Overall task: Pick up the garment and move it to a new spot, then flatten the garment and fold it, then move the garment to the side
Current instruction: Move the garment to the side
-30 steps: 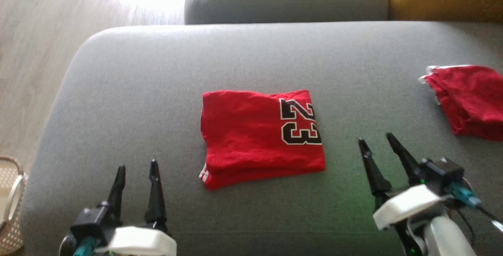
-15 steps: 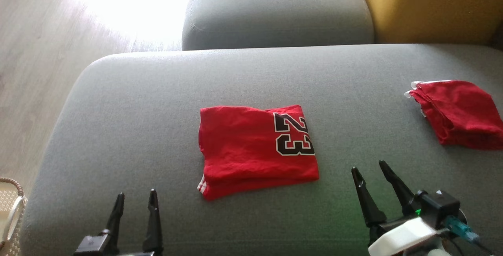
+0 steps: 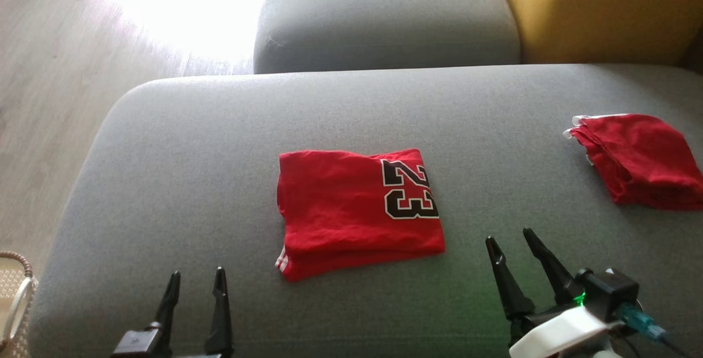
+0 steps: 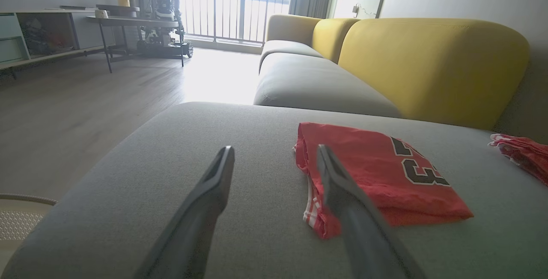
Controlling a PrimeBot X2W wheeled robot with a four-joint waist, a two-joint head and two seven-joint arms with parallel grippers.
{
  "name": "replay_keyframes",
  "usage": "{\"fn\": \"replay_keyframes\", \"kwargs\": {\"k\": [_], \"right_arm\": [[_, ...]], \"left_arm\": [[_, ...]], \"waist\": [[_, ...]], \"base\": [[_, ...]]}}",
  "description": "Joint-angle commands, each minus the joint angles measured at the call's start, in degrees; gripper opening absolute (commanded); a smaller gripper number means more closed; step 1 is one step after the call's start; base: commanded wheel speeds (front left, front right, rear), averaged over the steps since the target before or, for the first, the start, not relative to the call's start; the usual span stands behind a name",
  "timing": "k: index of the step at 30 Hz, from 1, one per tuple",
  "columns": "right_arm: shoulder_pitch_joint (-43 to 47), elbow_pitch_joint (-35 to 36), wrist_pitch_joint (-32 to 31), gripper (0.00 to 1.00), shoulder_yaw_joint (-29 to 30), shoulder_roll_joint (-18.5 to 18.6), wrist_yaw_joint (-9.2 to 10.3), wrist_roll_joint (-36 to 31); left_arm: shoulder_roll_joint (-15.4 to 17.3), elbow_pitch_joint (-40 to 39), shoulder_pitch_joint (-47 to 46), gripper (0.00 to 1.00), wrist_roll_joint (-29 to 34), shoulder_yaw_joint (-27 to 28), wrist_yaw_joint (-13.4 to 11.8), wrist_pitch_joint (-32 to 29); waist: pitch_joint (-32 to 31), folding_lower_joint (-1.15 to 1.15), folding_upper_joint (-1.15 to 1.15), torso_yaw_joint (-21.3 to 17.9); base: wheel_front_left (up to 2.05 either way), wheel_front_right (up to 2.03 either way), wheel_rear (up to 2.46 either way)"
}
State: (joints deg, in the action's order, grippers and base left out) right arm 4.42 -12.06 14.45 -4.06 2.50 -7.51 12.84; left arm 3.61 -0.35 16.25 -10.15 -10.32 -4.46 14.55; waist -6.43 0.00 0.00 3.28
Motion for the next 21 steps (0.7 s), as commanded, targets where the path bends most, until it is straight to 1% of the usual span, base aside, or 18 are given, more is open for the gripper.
{"fn": "replay_keyframes", "kwargs": {"k": [1, 21], "right_arm": [[-1.43, 1.76, 0.54, 1.00, -1.43, 0.38, 0.02, 0.06], [-0.75, 0.82, 0.54, 1.00, -0.89, 0.38, 0.02, 0.27]], "left_arm": [[-0.53, -1.69, -2.02, 1.00, 0.72, 2.23, 0.25, 0.44], [-0.72, -0.79, -1.96, 1.00, 1.03, 1.77, 1.43, 0.45]], "waist": [[-0.04, 0.00, 0.00, 0.09], [0.32, 0.00, 0.00, 1.84]], "base": [[0.00, 0.00, 0.00], [0.00, 0.00, 0.00]]}}
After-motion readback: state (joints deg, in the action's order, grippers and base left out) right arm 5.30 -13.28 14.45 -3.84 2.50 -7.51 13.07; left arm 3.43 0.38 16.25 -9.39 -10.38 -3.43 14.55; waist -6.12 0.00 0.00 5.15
